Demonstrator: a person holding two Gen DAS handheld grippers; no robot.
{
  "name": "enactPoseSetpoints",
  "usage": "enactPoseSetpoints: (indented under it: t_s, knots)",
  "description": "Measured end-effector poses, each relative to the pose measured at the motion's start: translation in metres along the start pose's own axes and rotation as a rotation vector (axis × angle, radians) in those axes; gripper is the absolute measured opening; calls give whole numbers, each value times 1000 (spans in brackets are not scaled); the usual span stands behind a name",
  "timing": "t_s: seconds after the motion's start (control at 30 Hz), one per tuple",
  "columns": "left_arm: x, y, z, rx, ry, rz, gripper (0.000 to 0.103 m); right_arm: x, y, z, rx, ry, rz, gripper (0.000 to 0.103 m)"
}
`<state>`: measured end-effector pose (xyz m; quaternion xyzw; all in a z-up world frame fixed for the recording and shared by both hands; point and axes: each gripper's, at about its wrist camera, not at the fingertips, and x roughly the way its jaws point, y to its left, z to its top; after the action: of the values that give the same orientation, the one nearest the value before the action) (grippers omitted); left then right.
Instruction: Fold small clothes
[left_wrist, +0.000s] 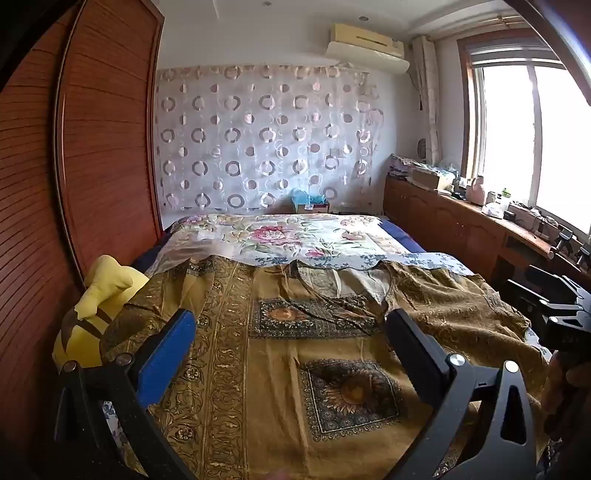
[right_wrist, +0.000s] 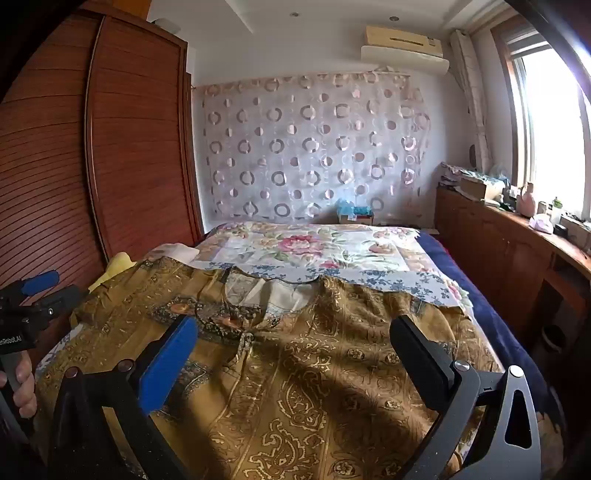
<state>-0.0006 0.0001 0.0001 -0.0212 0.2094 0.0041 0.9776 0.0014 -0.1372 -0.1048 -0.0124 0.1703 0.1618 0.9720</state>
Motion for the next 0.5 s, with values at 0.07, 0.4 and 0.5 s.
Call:
enactPoseSetpoints:
  t_s: [0.07,0.4,0.5]
  knots:
    - [0,0,0,3,2,-1,103,0,0,0,2,-4,-1,103]
    - [-1,2,0,-3,5,-1,103,0,-3,-3,12,-11,-4,103]
    - [0,1,0,-2,5,0,103,-3,-2,0,15,-11,-6,103]
